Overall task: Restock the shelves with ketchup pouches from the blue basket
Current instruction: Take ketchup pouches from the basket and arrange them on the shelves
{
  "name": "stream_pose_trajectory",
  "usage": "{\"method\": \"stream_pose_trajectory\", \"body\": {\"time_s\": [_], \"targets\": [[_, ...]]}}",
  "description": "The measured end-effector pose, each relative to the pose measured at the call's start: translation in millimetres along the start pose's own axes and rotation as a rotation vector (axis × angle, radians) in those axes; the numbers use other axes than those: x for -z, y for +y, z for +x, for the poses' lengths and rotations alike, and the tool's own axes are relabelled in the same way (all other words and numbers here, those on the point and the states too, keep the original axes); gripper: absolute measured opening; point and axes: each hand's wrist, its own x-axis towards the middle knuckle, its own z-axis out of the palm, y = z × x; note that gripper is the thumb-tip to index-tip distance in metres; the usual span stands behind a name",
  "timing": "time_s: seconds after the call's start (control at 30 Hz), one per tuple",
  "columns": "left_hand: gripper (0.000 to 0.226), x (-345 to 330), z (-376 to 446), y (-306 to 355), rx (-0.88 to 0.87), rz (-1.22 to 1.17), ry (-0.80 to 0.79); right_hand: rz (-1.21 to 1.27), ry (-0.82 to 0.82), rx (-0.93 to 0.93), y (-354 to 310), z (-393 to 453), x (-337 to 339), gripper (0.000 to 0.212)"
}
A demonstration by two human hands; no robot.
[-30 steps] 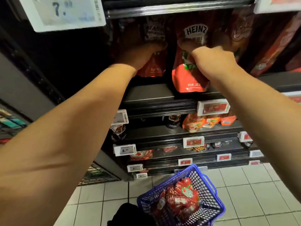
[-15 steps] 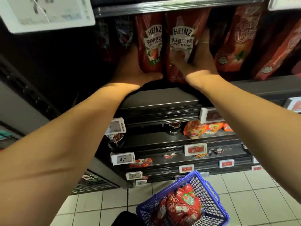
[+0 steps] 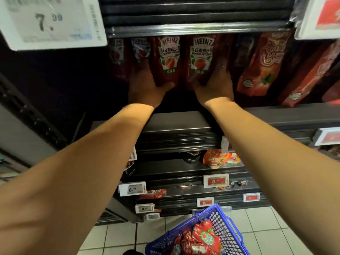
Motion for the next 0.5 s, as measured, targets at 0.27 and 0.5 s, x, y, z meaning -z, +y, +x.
{"method": "stream_pose_trajectory", "body": {"time_s": [0.27, 0.5], "targets": [[0.061, -15, 11, 7, 0.001, 0.005, 0.043, -0.017, 0.143, -0.042, -23, -14, -20, 0.110], [0.080, -16, 22, 5, 0.085, 0.122, 0.056, -0.069, 0.216, -0.239, -32, 6, -48, 0.124]]}}
